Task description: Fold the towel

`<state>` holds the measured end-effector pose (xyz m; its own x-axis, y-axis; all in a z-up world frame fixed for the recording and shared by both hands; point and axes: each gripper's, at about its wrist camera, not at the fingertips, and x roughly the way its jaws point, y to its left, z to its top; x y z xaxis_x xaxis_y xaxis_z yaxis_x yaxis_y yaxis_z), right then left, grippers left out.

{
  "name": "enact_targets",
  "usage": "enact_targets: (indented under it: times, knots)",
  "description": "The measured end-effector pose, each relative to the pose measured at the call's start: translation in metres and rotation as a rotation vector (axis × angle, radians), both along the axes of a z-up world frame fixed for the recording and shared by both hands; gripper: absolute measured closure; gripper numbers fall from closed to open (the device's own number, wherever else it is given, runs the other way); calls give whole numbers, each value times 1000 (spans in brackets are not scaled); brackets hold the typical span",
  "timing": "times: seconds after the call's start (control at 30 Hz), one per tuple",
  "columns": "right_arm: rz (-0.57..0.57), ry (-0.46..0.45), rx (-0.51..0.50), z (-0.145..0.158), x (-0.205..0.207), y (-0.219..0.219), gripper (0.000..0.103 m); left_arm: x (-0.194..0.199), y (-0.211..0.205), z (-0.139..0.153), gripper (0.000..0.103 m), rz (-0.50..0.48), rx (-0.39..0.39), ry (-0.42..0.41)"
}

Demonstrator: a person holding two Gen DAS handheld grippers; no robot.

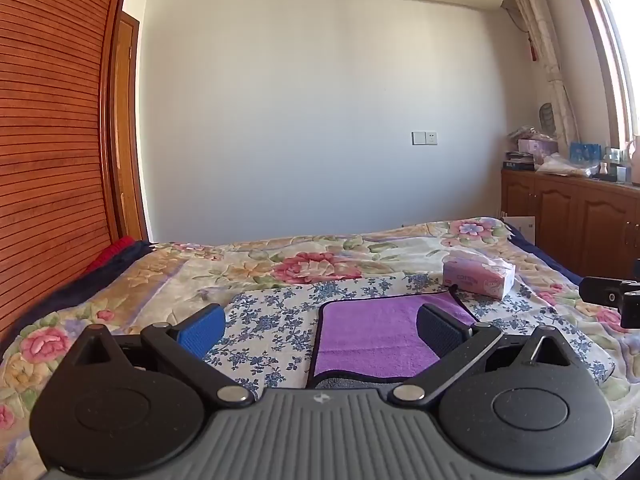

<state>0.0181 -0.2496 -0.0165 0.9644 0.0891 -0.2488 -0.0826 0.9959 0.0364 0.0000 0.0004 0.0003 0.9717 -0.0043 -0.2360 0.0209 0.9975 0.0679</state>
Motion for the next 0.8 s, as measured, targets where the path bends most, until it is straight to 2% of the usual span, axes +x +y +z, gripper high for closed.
enact_targets:
  times: [0.8]
  knots:
    - [1, -30, -5, 0, -5, -1, 0, -4, -3, 1, 0, -1, 13, 2]
